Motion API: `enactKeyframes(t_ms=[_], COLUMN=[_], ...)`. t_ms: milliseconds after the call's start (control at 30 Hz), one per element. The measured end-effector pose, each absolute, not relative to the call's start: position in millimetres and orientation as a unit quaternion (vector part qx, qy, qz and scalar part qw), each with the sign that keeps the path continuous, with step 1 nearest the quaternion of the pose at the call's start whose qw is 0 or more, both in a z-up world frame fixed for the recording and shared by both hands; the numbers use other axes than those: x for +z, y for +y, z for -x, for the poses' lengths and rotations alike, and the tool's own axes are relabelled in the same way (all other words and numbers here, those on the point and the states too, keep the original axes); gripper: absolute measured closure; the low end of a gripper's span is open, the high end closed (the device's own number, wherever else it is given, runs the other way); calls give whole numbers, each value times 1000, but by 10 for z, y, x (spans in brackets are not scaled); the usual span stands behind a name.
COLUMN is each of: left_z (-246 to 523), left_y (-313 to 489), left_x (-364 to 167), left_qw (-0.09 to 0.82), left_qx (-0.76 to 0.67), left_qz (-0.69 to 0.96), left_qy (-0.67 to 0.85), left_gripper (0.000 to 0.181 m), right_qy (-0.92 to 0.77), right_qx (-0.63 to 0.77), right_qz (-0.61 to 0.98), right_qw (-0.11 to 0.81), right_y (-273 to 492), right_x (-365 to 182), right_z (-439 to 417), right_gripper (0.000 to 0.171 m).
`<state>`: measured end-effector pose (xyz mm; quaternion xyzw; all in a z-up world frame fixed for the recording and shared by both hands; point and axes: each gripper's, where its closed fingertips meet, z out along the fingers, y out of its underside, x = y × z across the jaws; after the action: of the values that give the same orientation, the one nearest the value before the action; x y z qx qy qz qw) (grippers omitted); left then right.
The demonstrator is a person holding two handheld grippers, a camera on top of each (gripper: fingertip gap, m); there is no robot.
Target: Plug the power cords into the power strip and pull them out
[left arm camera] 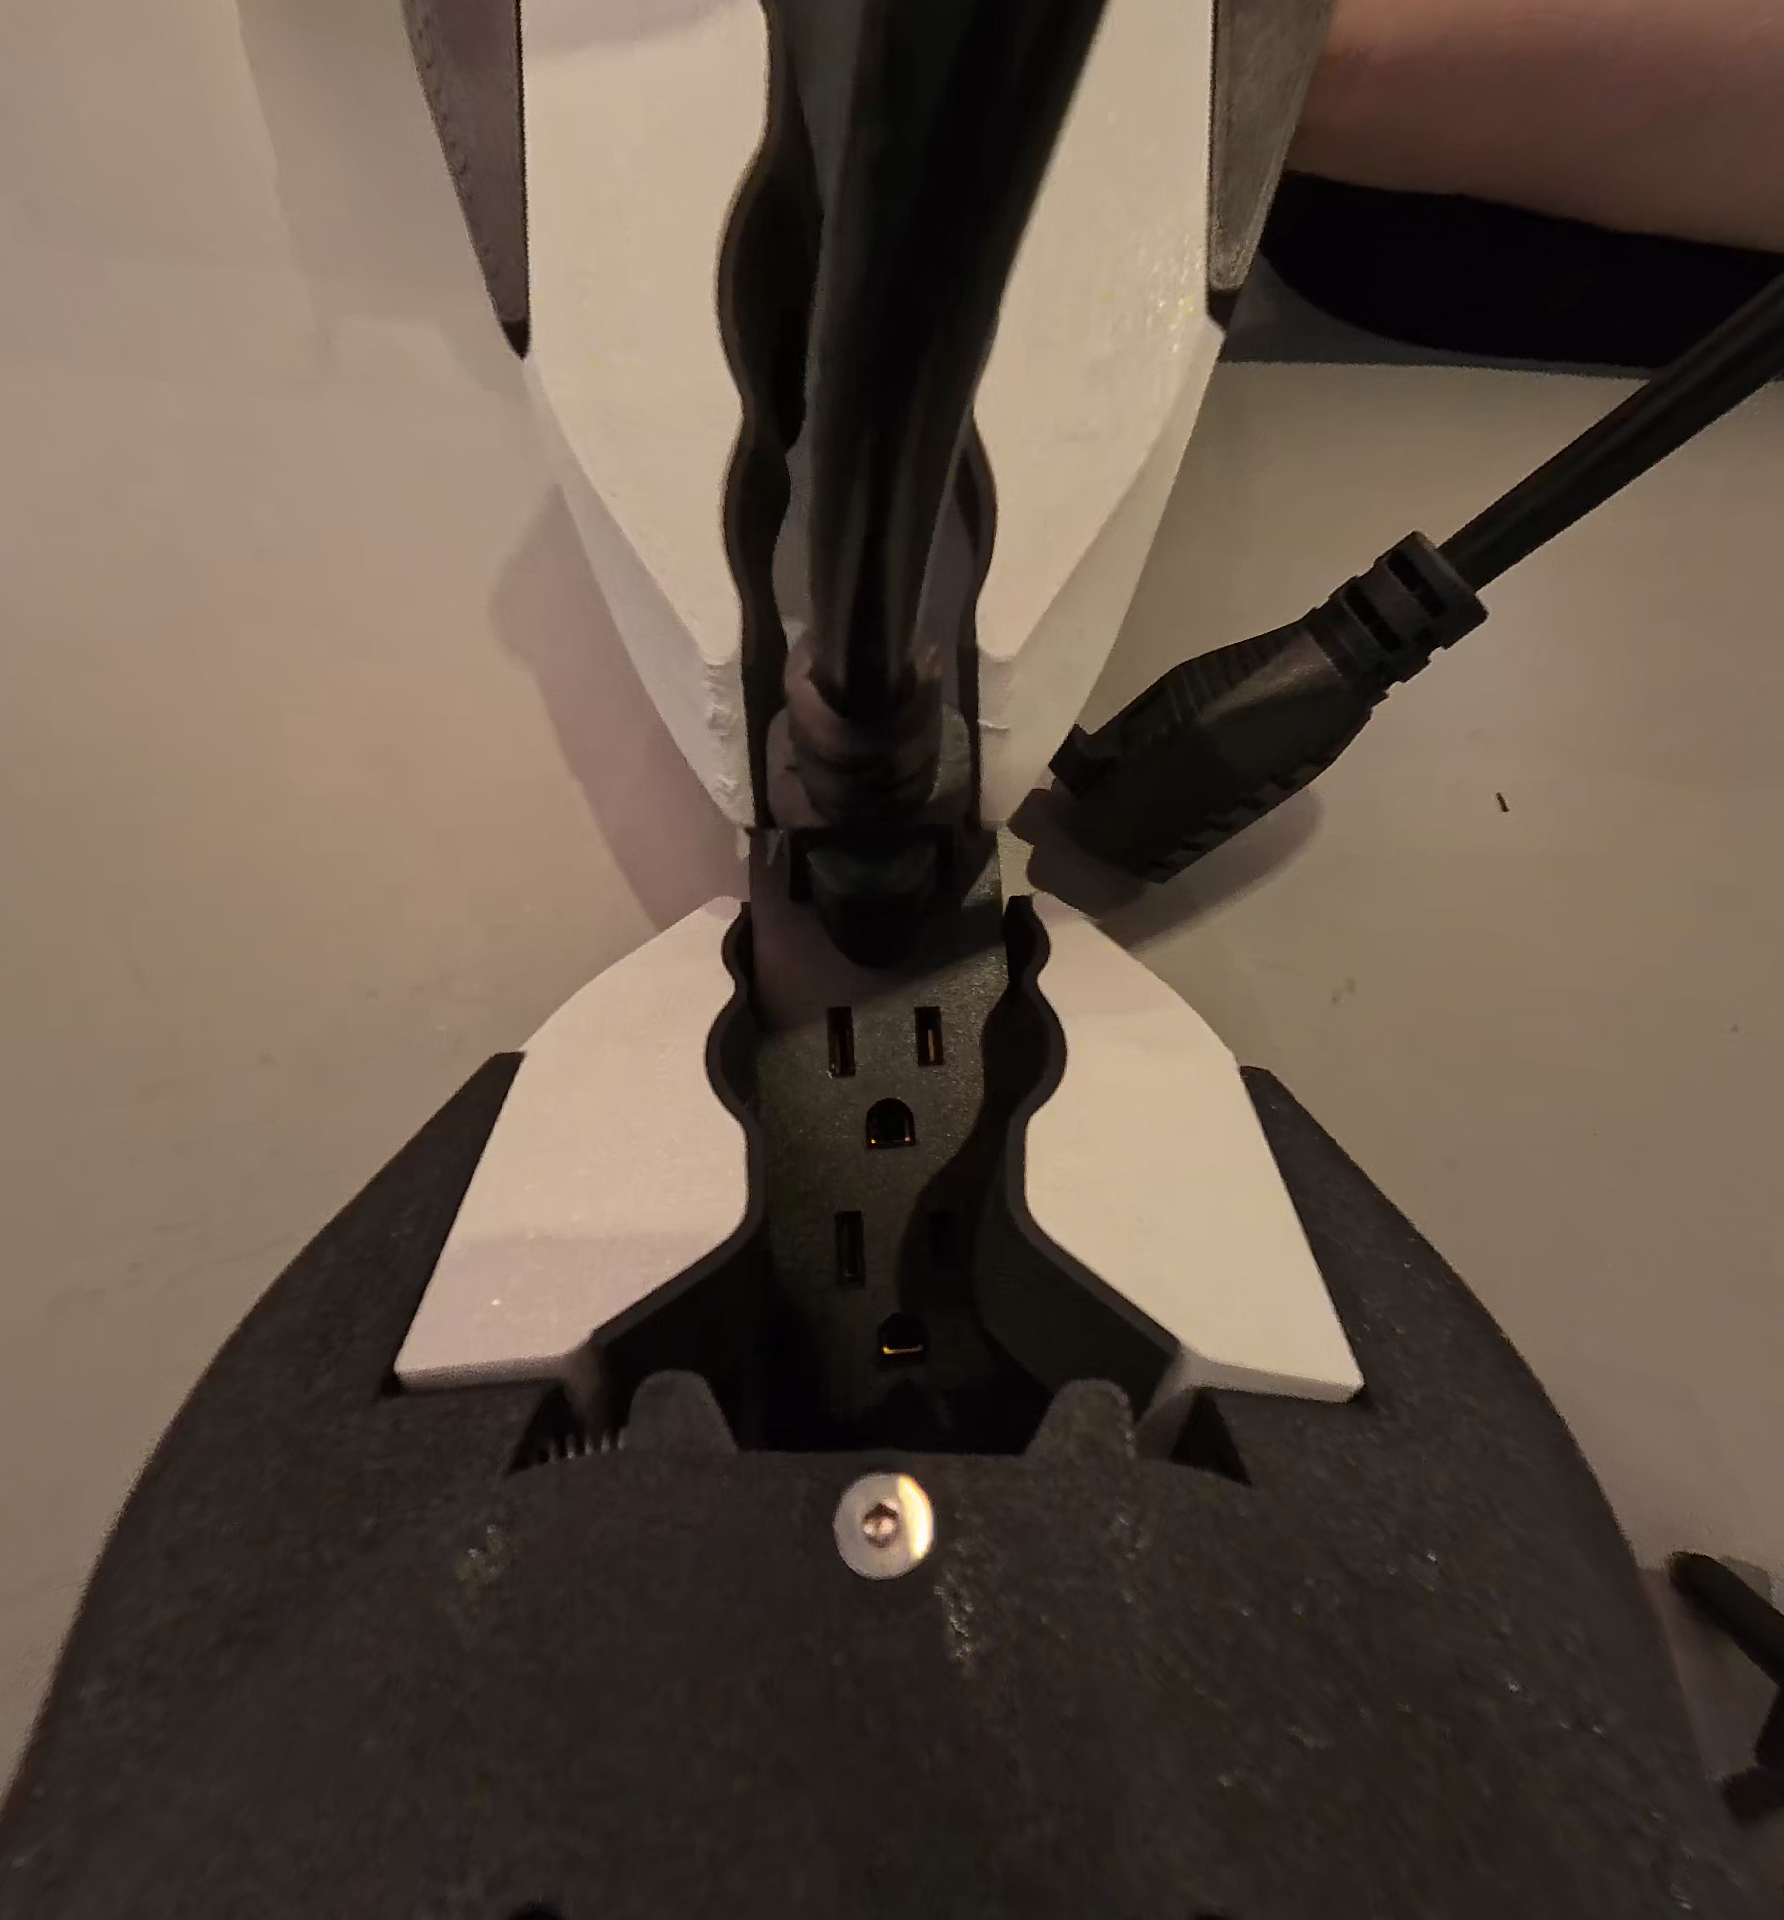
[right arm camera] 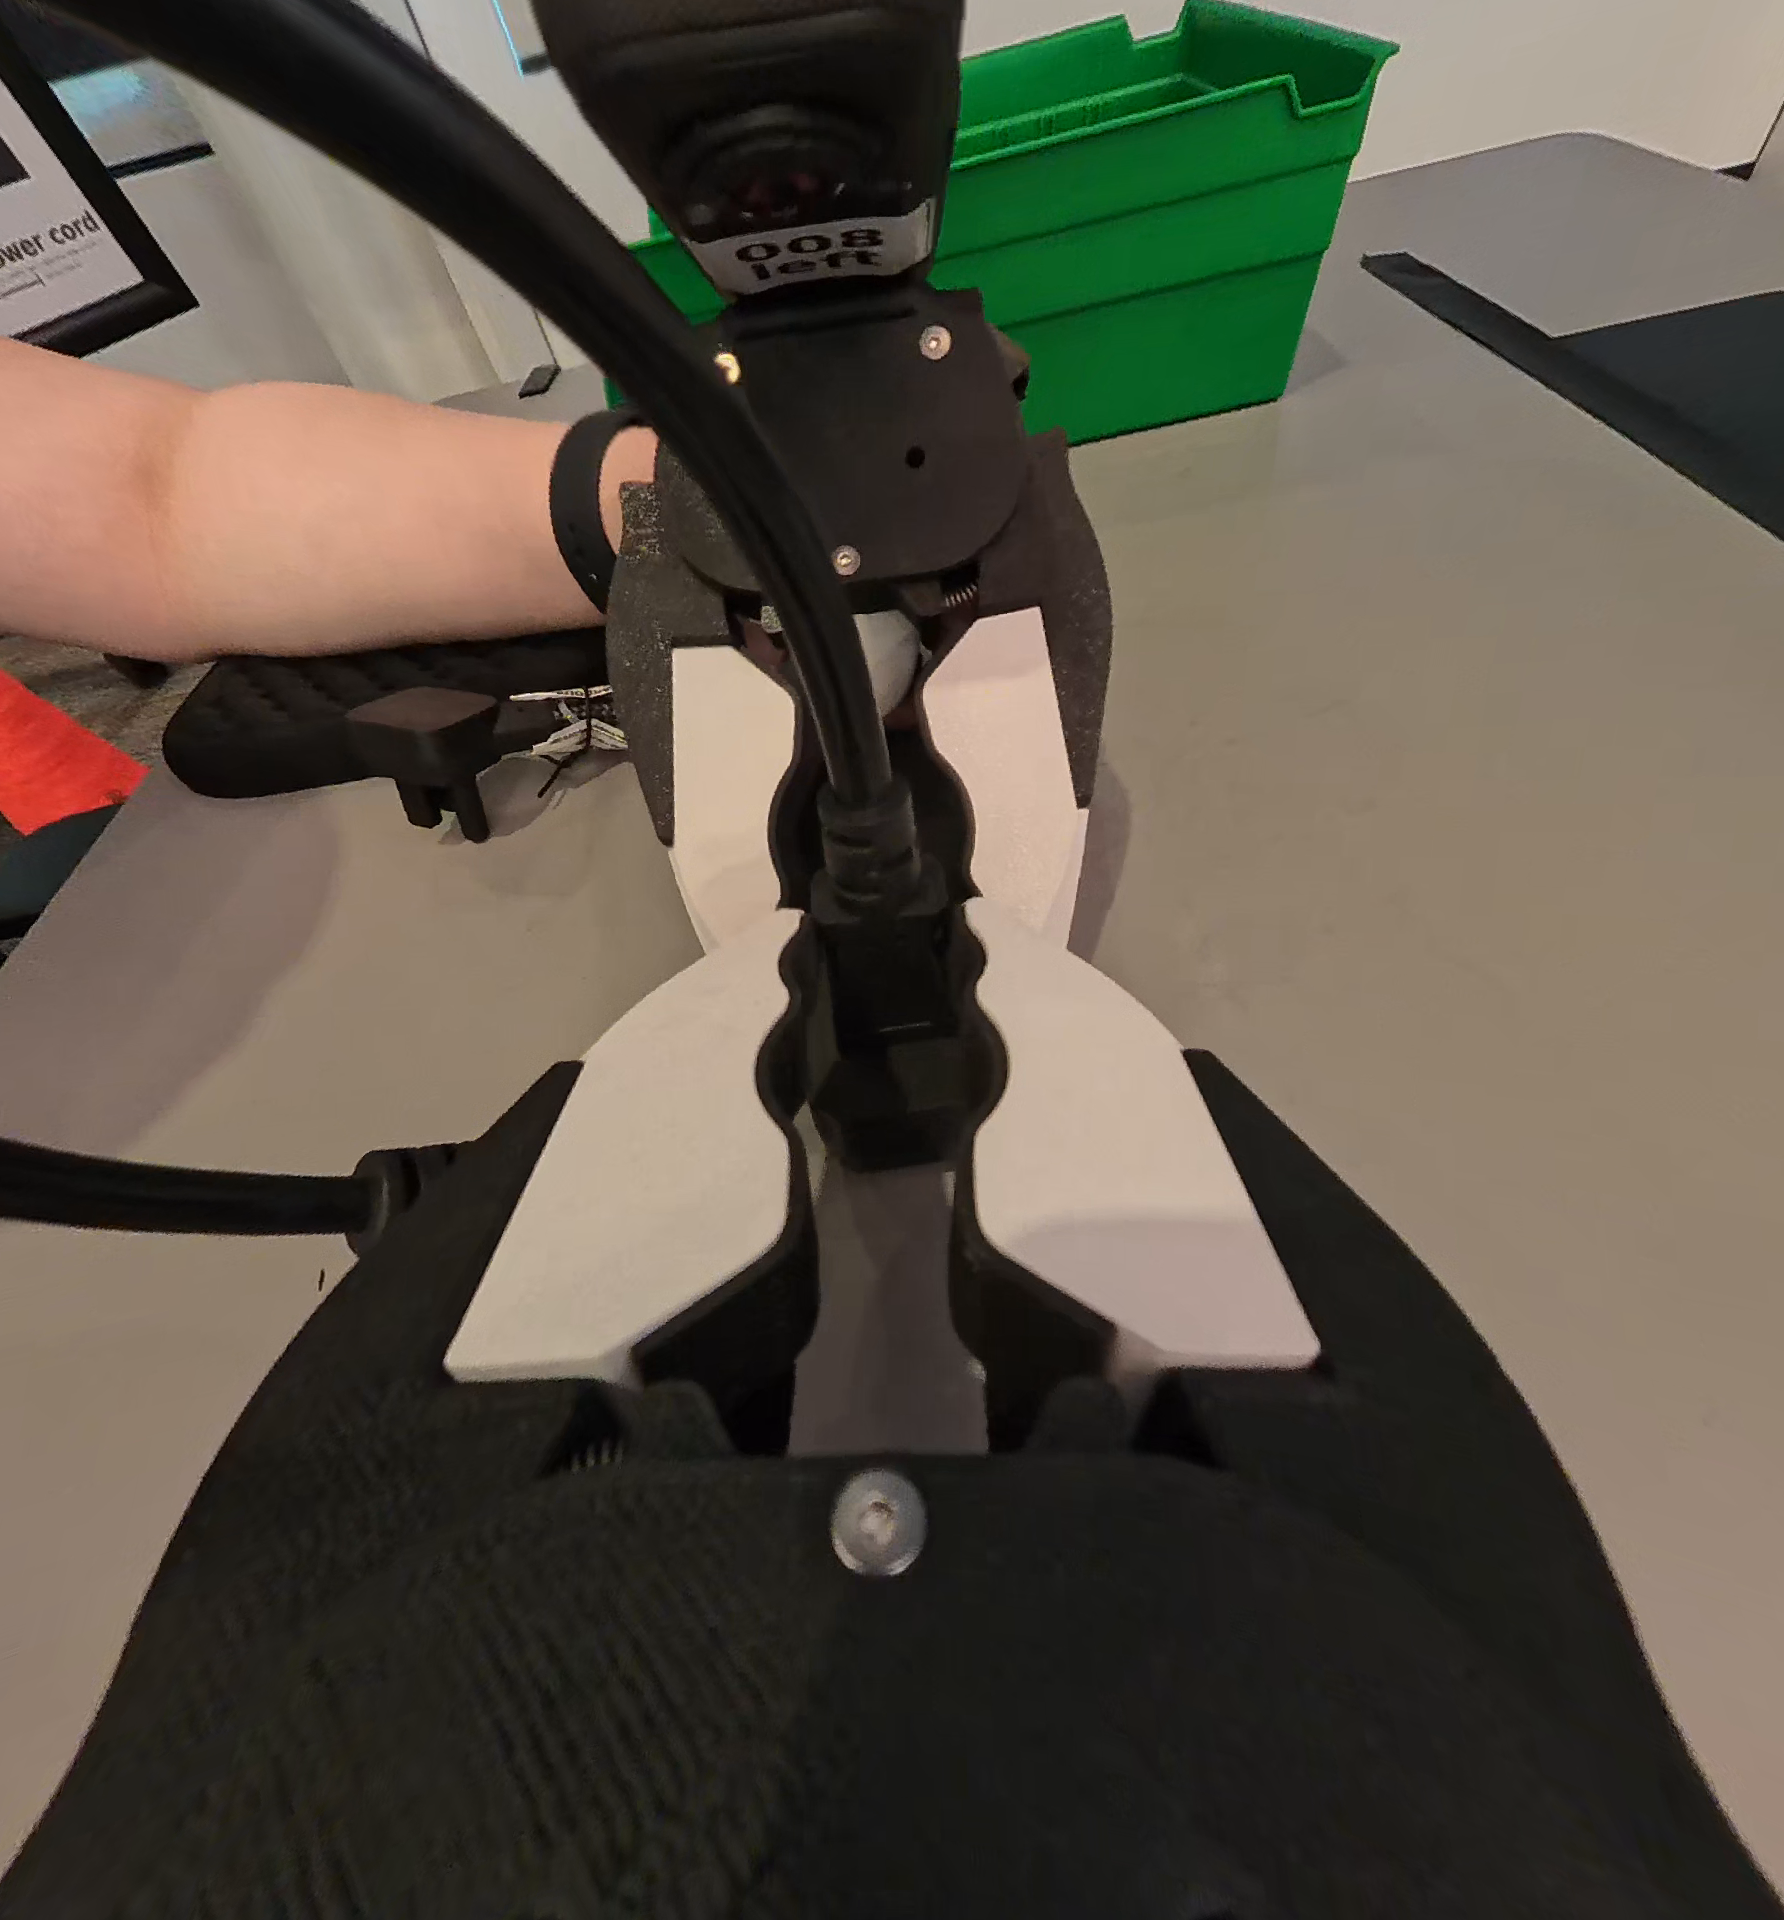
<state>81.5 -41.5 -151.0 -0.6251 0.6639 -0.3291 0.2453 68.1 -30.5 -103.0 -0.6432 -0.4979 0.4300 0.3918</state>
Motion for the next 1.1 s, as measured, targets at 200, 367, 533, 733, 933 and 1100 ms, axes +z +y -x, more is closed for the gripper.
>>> enactKeyframes(t_ms=[200, 367, 533, 733, 933, 1100], left_z=[-812, -810, -796, -808, -810, -817], left_y=[-422, -428, -412, -452, -486, -528], left_x=[-1489, -1442, -1425, -1451, -1363, -1275], left_qw=[245, 248, 255, 250, 257, 256], left_qx=[-338, -355, -356, -351, -380, -414], left_qz=[624, 620, 627, 618, 607, 594], left_qy=[661, 654, 644, 658, 649, 641], left_gripper=[136, 136, 136, 133, 133, 133], right_qy=[-496, -488, -464, -466, -437, -424], right_qx=[428, 420, 410, 402, 414, 443], right_qz=[641, 635, 643, 641, 635, 618], right_qw=[401, 427, 450, 458, 483, 493], right_y=[-302, -290, -245, -271, -266, -284], right_x=[-1014, -965, -921, -918, -816, -750], right_z=[-686, -668, -619, -546, -496, -468], right_gripper=[148, 148, 148, 149, 151, 149])
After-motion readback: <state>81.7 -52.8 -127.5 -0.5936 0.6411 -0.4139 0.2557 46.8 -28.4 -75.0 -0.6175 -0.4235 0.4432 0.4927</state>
